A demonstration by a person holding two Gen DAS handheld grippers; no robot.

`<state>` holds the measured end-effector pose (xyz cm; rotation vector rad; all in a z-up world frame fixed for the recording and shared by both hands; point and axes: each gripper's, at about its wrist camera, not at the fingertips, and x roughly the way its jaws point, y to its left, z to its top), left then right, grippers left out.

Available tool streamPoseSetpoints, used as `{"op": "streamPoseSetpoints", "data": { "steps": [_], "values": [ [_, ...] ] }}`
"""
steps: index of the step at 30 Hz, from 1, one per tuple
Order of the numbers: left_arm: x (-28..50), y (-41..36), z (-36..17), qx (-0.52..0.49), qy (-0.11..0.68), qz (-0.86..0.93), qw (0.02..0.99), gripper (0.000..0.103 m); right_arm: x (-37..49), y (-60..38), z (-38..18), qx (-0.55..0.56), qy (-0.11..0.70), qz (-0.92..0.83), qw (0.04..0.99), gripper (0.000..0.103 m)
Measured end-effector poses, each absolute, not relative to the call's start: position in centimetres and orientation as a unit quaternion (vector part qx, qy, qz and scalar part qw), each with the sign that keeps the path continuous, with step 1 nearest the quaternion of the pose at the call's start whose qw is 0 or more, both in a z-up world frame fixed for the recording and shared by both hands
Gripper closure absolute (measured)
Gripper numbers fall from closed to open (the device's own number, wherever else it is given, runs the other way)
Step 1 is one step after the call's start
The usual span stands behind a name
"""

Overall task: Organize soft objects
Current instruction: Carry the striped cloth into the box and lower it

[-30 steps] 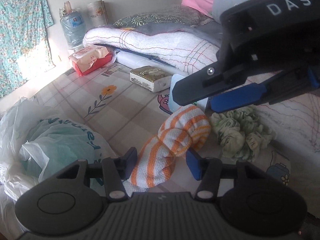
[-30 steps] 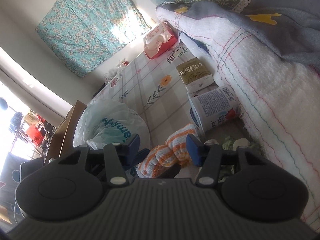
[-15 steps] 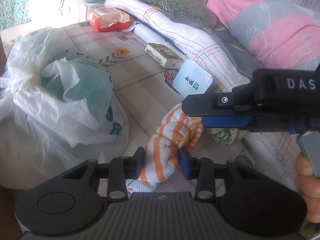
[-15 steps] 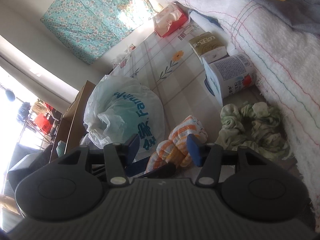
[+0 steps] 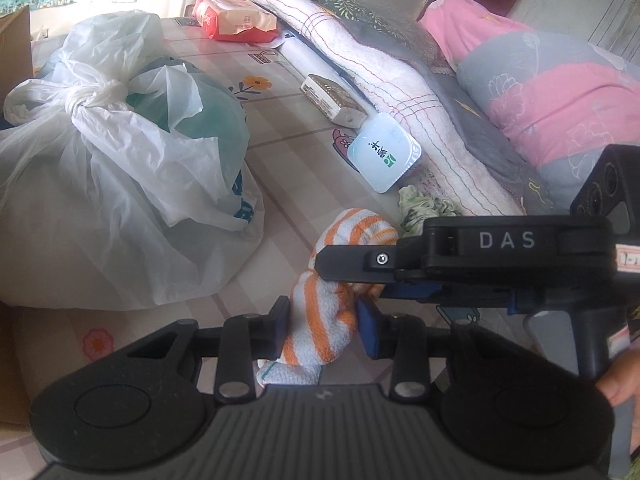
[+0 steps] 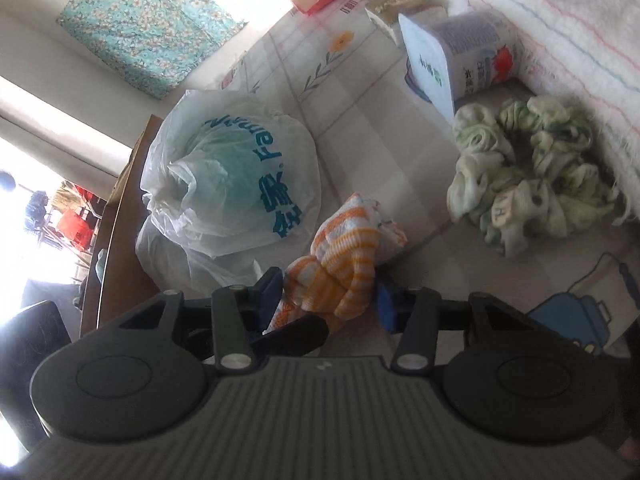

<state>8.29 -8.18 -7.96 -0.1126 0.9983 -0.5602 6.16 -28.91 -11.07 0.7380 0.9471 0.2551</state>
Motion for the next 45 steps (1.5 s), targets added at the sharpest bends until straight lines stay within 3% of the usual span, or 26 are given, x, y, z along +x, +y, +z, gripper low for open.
{"op": "streamPoseSetpoints", "data": {
  "steps": [10,18,24,35,45],
  "values": [
    [6.7,-3.3,-1.8,-0.085,0.37,-0.272,0.884,0.066,5.8,-25.5,-4.1,0.3,0.374,0.175,0.86,0.061],
    [5.8,4.9,3.6,-0.113,0.309,-0.191,0.925,0.066,9.4,-17.9,2.9,0.235,0.335,0.281,0.868,0.061],
    [5.9,12.2,3.6,-0.162,0.354,-0.116,0.914,0.066,12.7,-9.3,3.6,0.198,0.367,0.355,0.837,0.06],
    [7.7,18.7,-2.9,-0.267,0.475,-0.07,0.836,0.066,13.6,-1.9,1.0,0.141,0.409,0.362,0.826,0.057],
    [10.6,16.9,-5.9,-0.195,0.547,-0.101,0.808,0.067,13.9,-5.2,1.4,0.17,0.384,0.337,0.843,0.053]
  ]
}}
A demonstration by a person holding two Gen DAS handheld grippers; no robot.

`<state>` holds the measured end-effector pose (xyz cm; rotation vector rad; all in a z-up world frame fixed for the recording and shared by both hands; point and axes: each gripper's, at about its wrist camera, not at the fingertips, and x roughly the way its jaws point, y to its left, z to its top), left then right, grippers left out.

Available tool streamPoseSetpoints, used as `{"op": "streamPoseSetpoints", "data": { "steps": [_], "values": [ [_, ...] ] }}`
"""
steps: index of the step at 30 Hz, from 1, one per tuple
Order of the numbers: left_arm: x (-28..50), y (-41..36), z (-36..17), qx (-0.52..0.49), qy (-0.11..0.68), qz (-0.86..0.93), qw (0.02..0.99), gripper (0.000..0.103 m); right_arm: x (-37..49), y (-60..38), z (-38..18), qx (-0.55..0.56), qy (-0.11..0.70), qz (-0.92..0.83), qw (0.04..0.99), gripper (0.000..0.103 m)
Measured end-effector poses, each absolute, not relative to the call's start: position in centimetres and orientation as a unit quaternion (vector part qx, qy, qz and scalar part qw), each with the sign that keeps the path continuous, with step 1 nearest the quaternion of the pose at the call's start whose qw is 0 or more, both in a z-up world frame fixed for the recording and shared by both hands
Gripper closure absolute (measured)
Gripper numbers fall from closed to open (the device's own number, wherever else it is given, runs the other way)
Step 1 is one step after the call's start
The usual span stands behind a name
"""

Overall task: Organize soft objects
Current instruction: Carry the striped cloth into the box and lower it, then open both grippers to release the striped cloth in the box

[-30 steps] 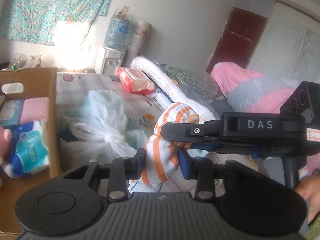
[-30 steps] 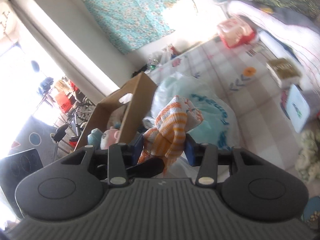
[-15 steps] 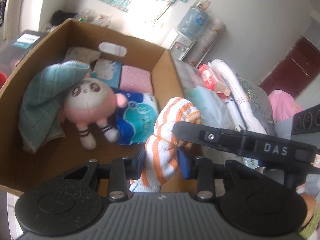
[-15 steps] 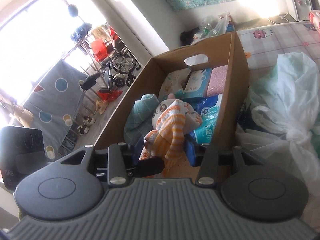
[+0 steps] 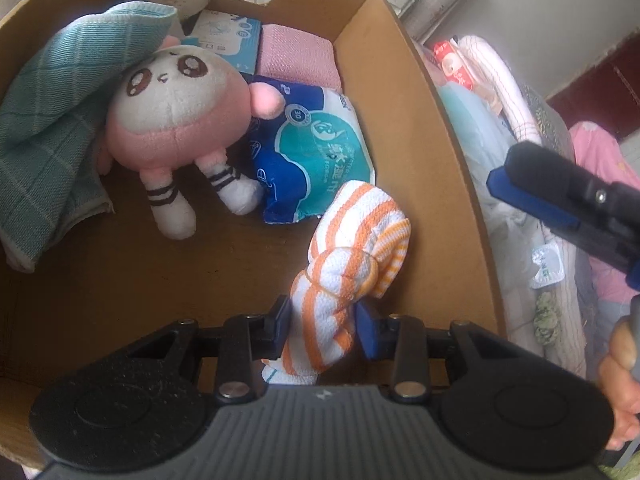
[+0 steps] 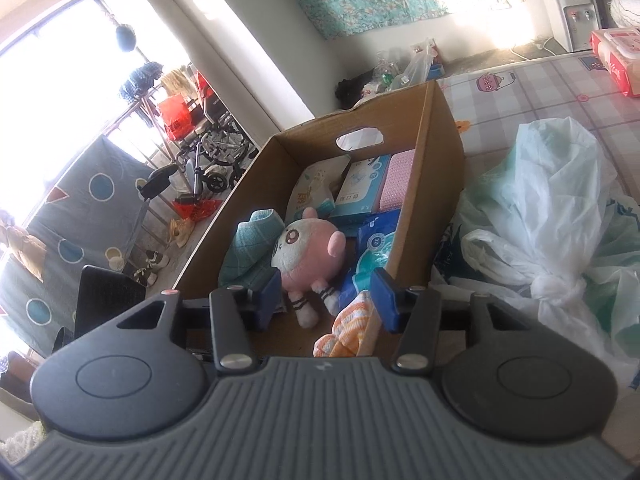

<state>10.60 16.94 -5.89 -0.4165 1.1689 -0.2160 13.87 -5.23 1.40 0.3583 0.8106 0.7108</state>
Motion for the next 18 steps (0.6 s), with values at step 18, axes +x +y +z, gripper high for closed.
{"op": "streamPoseSetpoints", "data": {
  "steps": [18],
  "values": [
    [12.0,16.0,-4.7,-0.124,0.573,-0.131,0.799,0.06,14.4,-7.9,0.5,0.201,0.383,0.323,0.842,0.047]
  ]
}}
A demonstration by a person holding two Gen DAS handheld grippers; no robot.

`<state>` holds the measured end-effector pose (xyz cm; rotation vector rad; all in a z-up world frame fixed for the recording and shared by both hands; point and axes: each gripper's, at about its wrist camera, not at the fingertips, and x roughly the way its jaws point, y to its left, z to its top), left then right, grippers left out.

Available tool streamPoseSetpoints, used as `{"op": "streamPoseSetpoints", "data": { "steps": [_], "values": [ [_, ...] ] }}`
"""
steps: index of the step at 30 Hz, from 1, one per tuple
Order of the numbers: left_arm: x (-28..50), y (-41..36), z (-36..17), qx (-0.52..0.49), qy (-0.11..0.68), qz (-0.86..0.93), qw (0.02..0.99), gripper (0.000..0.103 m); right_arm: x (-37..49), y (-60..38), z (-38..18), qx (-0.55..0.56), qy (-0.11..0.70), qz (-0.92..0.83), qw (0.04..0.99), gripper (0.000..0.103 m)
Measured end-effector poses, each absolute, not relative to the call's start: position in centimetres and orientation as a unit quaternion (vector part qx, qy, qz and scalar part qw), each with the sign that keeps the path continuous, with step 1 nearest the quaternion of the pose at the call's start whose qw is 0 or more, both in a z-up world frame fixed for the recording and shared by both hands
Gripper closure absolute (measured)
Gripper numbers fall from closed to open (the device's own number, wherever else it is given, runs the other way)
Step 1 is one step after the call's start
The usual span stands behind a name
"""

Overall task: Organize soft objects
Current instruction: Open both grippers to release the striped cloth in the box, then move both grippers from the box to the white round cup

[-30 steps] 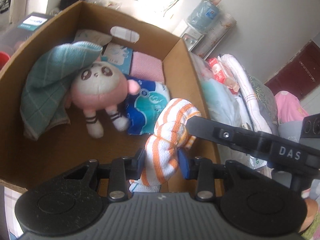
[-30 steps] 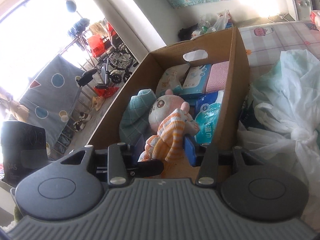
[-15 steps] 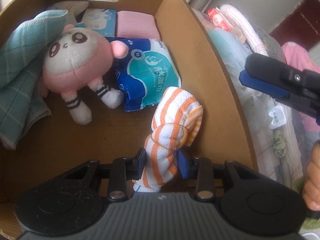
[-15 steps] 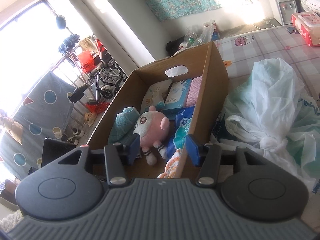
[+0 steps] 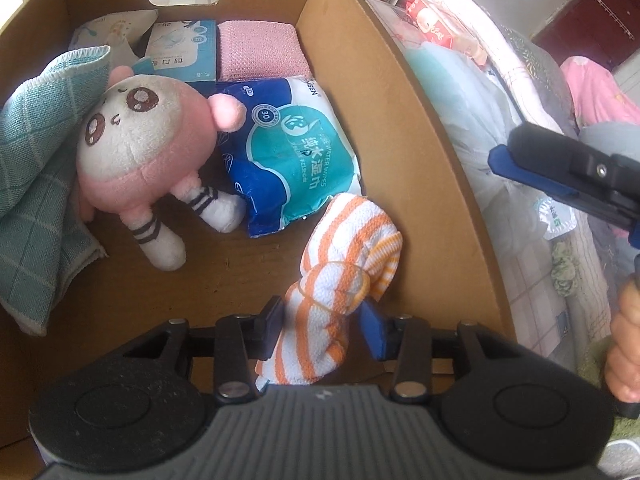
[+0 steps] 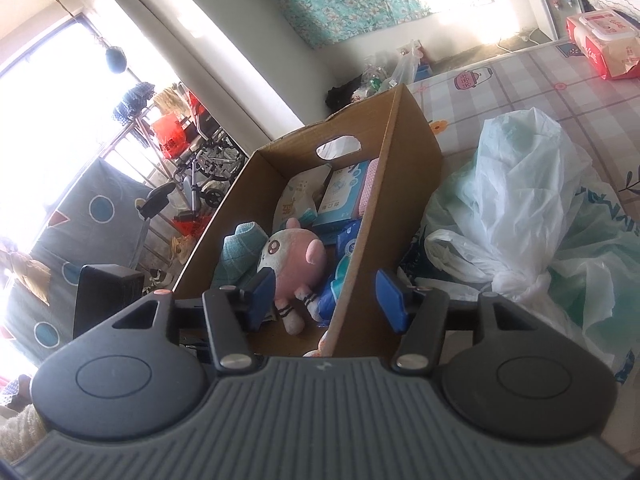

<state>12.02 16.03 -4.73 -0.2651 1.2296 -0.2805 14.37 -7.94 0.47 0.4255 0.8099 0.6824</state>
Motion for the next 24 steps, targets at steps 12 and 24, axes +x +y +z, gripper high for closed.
{"op": "streamPoseSetpoints", "data": {
  "steps": [12,24],
  "values": [
    [12.1,17.3,-2.5,-0.15,0.551,-0.16,0.805,0.056,14.2,-10.2,-0.3,0.217,0.388,0.3,0.844,0.045],
    [13.7,17.1,-4.8,-0.161,0.566,-0.088,0.804,0.057,13.7,-11.1,-0.7,0.23,0.385,0.293,0.844,0.045]
  ]
}}
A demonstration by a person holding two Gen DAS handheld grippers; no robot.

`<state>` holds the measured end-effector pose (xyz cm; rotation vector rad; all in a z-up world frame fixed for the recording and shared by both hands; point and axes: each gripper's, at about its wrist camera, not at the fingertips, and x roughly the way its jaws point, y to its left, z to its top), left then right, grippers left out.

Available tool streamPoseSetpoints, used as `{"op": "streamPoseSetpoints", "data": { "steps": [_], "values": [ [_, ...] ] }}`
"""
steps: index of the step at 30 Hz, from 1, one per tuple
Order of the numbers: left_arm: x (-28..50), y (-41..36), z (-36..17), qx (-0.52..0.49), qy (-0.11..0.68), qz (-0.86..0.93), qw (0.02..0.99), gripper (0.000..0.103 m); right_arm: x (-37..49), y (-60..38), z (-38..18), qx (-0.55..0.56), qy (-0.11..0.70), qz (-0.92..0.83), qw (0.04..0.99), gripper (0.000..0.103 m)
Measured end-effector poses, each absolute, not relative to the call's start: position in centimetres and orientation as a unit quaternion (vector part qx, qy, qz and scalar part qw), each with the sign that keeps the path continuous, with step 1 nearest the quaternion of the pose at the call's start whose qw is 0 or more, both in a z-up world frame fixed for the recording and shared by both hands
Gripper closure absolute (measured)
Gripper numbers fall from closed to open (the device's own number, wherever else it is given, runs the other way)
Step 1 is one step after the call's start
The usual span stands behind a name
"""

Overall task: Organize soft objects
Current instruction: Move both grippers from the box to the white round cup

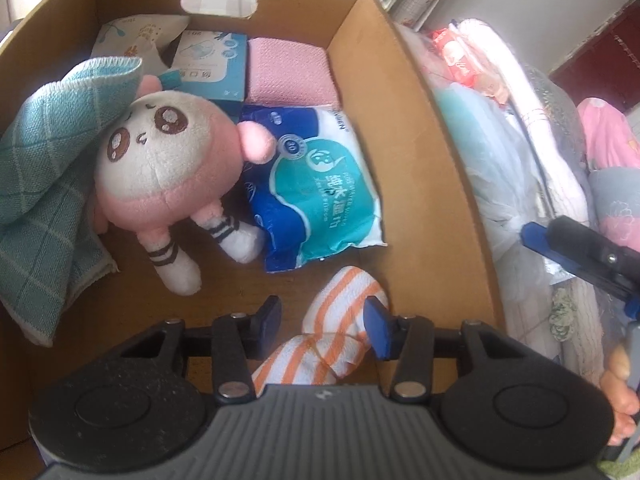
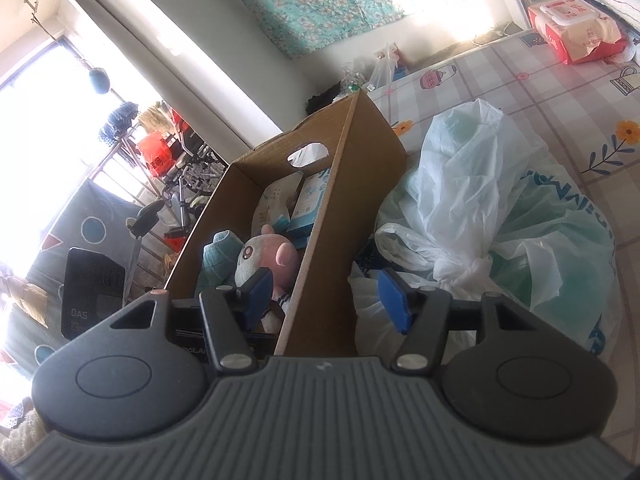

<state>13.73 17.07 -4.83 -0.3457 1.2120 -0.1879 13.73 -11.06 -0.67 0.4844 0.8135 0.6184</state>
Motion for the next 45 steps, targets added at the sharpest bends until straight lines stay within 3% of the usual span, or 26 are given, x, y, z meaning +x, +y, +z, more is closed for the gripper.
{"op": "streamPoseSetpoints", "data": {
  "steps": [4,12,17,29,40,45],
  "values": [
    [14.6,17.6,-6.2,-0.204,0.587,-0.078,0.78,0.057,13.4,-11.9,-1.0,0.237,0.386,0.286,0.844,0.045],
    [14.3,16.7,-6.0,-0.191,0.599,-0.08,0.773,0.054,12.9,-13.3,-1.7,0.253,0.39,0.278,0.841,0.044],
    [12.4,15.8,-2.9,-0.156,0.531,-0.052,0.831,0.034,12.3,-14.1,-2.3,0.256,0.392,0.27,0.841,0.041],
    [8.2,7.3,4.3,-0.054,0.355,-0.085,0.929,0.023,8.1,-20.7,-2.3,0.288,0.343,0.211,0.869,0.038],
    [9.8,-8.0,0.9,0.045,0.345,-0.254,0.902,0.025,5.7,-31.8,-1.0,0.224,0.284,0.069,0.93,0.039],
    [10.9,-13.1,-2.3,0.088,0.346,-0.287,0.889,0.034,9.6,-34.2,-1.8,0.166,0.318,0.051,0.932,0.05]
  ]
}}
